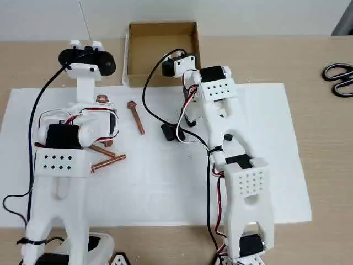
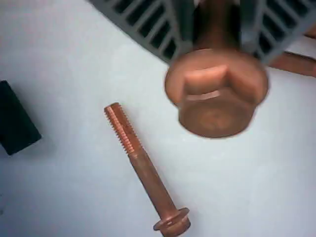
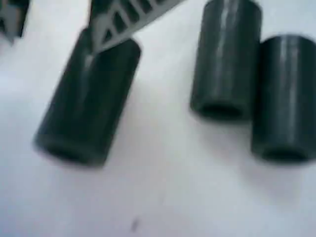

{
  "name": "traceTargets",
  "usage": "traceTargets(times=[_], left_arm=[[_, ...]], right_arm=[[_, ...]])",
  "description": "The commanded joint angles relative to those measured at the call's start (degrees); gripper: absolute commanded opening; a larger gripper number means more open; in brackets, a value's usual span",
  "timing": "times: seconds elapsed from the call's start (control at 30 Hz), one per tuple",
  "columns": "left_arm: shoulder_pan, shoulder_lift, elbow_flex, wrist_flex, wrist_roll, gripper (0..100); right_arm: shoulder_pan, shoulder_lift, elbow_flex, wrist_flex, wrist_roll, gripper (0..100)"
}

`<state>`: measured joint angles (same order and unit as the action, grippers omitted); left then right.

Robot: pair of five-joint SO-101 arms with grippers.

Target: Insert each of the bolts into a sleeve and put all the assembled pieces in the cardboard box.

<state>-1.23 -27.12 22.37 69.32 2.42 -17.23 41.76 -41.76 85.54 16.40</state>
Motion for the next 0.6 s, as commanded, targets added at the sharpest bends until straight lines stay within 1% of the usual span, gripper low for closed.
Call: traceTargets(times=[0.0, 0.17, 0.4, 0.57], left_arm=[[0.09, -0.18, -0.31, -1.41, -0.53, 0], [0.09, -0.18, -0.31, -1.41, -0.62, 0], [0.0, -0.09, -0.31, -1.41, -1.76, 0], [0.0, -0.09, -0.31, -1.41, -1.76, 0]], right_arm=[[-1.54, 0.75, -5.8, -0.13, 0.09, 9.4], [-3.38, 2.07, -9.67, 2.86, -1.05, 9.5], [-3.12, 2.24, -9.93, 5.76, -1.41, 9.5], [-2.24, 2.33, -9.85, 5.93, -1.49, 14.6]])
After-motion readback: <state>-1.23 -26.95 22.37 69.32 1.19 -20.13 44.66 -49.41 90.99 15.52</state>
